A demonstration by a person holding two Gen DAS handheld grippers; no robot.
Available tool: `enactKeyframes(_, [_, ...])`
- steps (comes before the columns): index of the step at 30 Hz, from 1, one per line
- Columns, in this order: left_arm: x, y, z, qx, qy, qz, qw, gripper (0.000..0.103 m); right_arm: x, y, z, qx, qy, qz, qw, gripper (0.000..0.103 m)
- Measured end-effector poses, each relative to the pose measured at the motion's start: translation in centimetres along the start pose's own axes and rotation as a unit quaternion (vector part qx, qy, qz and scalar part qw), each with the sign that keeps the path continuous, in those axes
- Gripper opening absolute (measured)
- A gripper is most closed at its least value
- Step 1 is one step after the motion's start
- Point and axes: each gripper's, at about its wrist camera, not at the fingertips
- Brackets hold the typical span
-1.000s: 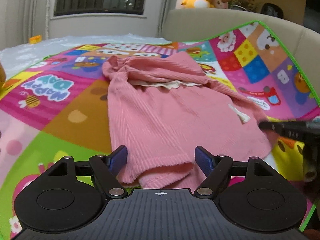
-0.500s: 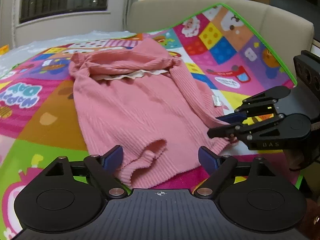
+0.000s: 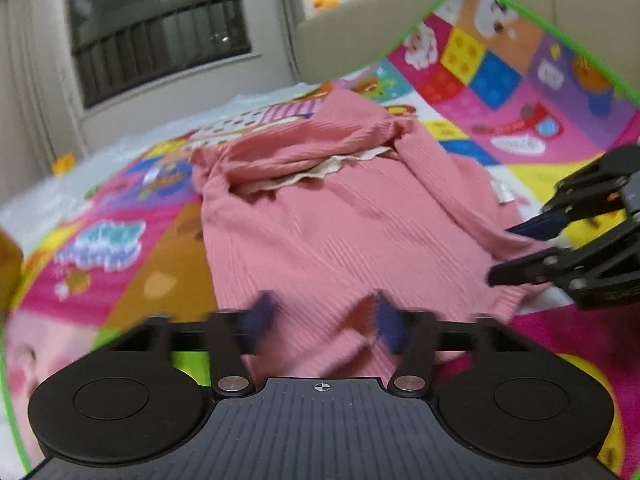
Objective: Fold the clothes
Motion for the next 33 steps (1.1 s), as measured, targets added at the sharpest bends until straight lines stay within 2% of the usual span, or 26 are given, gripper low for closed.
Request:
enactKeyframes(1, [-0.4, -0.4, 0.2, -0.001, -0.003, 0.002, 1.0, 0.02, 0.0, 0.1, 0.0, 0.001, -0.001, -0.001, 1.0, 0.027])
enactKeyframes(4, [-1.6, -0.6, 1.2, 0.033, 0.028, -0.004, 0.999, 0.012, 0.1, 0.2, 0.2, 0.006, 0.001, -0.003, 1.0, 0.027])
enactKeyframes(7, [-1.5, -0.3, 0.8, 0.109, 0.058, 0.001, 0.9924, 0.011, 0.2, 0.4, 0.6, 0.013, 0.017, -0.006, 1.0, 0.028])
enactKeyframes(10, [-0.1, -0.8, -0.3, 0.156, 0.066, 0.024, 0.9852, 0.011, 0.1, 0.5, 1.0, 0.017, 0.04, -0.005, 0.999, 0.03])
enactKeyframes(13, [0.6, 0.0, -0.4, 0.164, 0.077, 0.011, 0.9835, 0.012, 0.0, 0.6, 1.1, 0.016, 0.056, -0.004, 0.998, 0.037])
enactKeyframes(15, [0.5, 1.4, -0.2, 0.147, 0.08, -0.012, 0.9858, 0.023, 0.1, 0.7, 1.2, 0.018, 0.06, -0.005, 0.998, 0.039])
enactKeyframes(17, [0.4, 2.6, -0.4, 0.101, 0.058, -0.035, 0.9925, 0.064, 0.2, 0.7, 1.2, 0.019, 0.055, -0.005, 0.998, 0.04])
enactKeyframes(20, [0.3, 2.9, -0.7, 0.026, 0.019, -0.042, 0.9986, 0.069, 0.4, 0.6, 1.1, 0.019, 0.046, -0.006, 0.999, 0.041])
enactKeyframes(22, [0.3, 2.1, -0.7, 0.015, 0.015, -0.025, 0.9995, 0.071, 0.4, 0.6, 1.1, 0.019, 0.042, -0.007, 0.999, 0.041])
enactKeyframes(27, [0.3, -0.6, -1.0, 0.018, -0.011, -0.006, 0.9998, 0.074, 0.6, 0.7, 1.0, 0.021, 0.03, -0.009, 0.999, 0.042])
enactKeyframes(28, [0.2, -1.1, -1.0, 0.017, -0.015, -0.003, 0.9997, 0.072, 0.6, 0.7, 1.0, 0.021, 0.028, -0.01, 0.999, 0.042])
enactKeyframes(30, [-0.7, -1.5, 0.5, -0.004, -0.004, -0.003, 1.0, 0.037, 0.7, 0.8, 1.0, 0.021, 0.025, -0.011, 0.999, 0.043])
enactKeyframes(31, [-1.2, -1.3, 1.3, 0.003, 0.009, -0.007, 0.9999, 0.011, 0.7, 0.8, 0.9, 0.022, 0.023, -0.011, 0.999, 0.043])
enactKeyframes(33, [-2.2, -0.8, 2.8, 0.016, 0.035, -0.015, 0.9992, 0.009, 0.8, 0.8, 0.9, 0.022, 0.021, -0.013, 0.999, 0.043])
Point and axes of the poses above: each gripper's, at about its wrist camera, not at the fingertips, and y roughly against the way its jaws point, z to its left, x to its underside, and after that the axes turned 9 degrees about x, right-handed
